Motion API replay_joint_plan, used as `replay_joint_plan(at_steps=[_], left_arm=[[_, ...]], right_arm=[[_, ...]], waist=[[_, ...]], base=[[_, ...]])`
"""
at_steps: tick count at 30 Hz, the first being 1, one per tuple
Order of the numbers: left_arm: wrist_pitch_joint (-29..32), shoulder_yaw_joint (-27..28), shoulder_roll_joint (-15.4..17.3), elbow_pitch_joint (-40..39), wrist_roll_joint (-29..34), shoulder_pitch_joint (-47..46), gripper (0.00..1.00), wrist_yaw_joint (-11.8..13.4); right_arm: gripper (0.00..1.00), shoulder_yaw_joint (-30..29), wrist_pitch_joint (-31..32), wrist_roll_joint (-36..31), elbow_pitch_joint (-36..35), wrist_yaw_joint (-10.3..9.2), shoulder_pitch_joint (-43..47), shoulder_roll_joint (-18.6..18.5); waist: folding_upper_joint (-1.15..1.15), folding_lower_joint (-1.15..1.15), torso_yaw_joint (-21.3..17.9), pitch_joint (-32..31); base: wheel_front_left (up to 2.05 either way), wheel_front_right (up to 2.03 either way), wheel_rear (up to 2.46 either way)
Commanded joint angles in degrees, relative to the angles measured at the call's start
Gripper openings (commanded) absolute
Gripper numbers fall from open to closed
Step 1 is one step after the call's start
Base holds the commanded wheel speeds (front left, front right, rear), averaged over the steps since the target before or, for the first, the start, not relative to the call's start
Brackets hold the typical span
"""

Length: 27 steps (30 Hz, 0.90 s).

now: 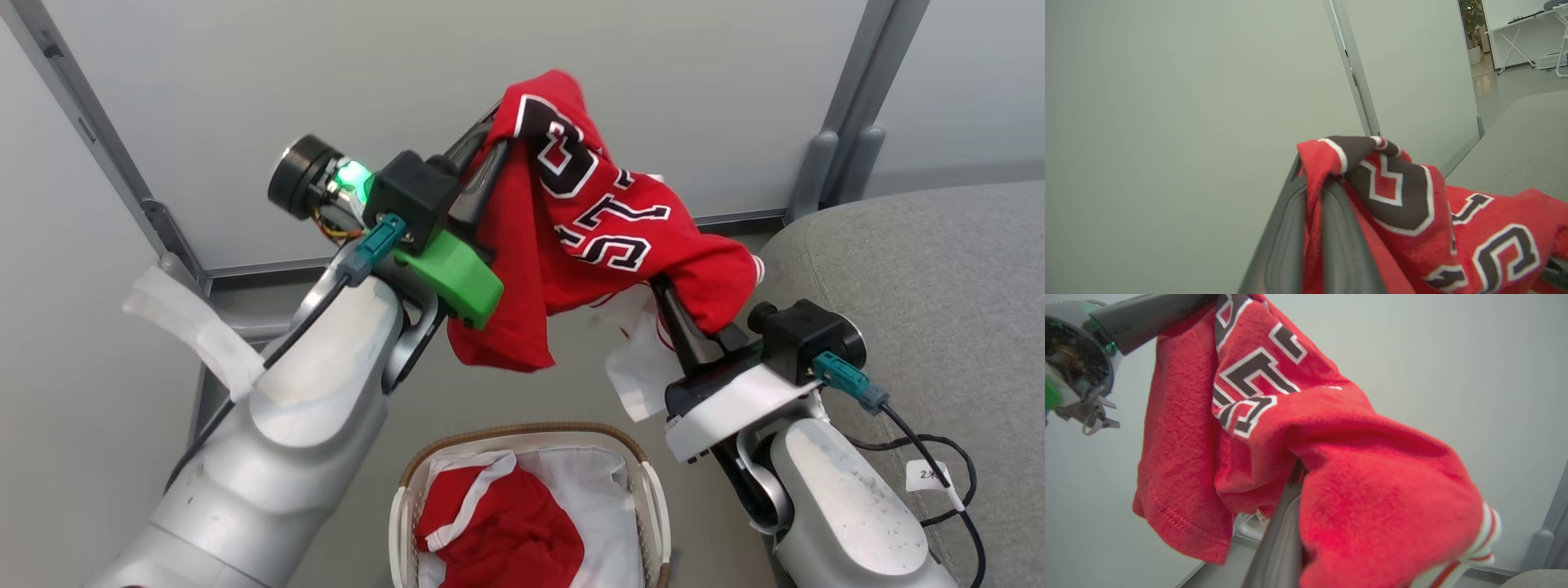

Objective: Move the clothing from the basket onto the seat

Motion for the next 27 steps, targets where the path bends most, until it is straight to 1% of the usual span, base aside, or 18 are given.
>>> replay_joint_plan(at_steps=[1, 3, 4, 5, 6, 14, 27], left_arm=[[0.0, 0.7, 0.0, 0.1, -0.8, 2.1, 0.0, 0.3], [0.0, 1.7, -0.2, 0.6, -1.4, 4.4, 0.0, 0.4], [0.0, 2.0, -0.3, 0.7, -1.6, 5.5, 0.21, 0.4], [0.0, 2.5, -0.4, 0.7, -1.7, 6.9, 0.46, 0.4], [0.0, 3.0, -0.5, 0.6, -1.8, 8.0, 1.0, 0.4], [0.0, 6.5, -2.1, 1.4, -2.6, 17.7, 1.0, 0.0], [0.0, 9.6, -3.9, 1.2, -2.0, 27.9, 1.0, -0.5]], right_arm=[[0.0, -0.6, -0.1, -0.8, -0.4, -0.06, -0.5, -0.2], [0.0, -1.4, -0.1, -2.1, -0.9, -0.06, -0.7, -0.2], [0.0, -1.8, -0.1, -2.6, -1.0, -0.06, -0.7, -0.2], [0.0, -2.4, -0.1, -3.1, -1.2, -0.06, -0.7, -0.2], [0.0, -2.9, -0.1, -3.6, -1.4, -0.06, -0.8, -0.2], [0.0, -5.8, -0.1, -6.9, -3.0, -0.06, -1.1, -0.2], [0.0, -7.7, -0.1, -9.0, -4.0, -0.06, 0.2, -0.2]], waist=[[0.0, 0.0, -0.1, 0.0], [0.0, 0.0, -0.2, 0.1], [0.0, 0.0, -0.2, 0.1], [0.0, 0.0, -0.2, 0.1], [0.0, 0.0, -0.3, 0.2], [0.0, 0.0, -0.7, 0.7], [0.0, 0.0, -1.5, 1.2]], base=[[0.0, 0.0, 0.0], [0.0, 0.0, 0.0], [0.0, 0.0, 0.0], [0.0, 0.0, 0.0], [0.0, 0.0, 0.0], [0.0, 0.0, 0.0], [0.0, 0.0, 0.0]])
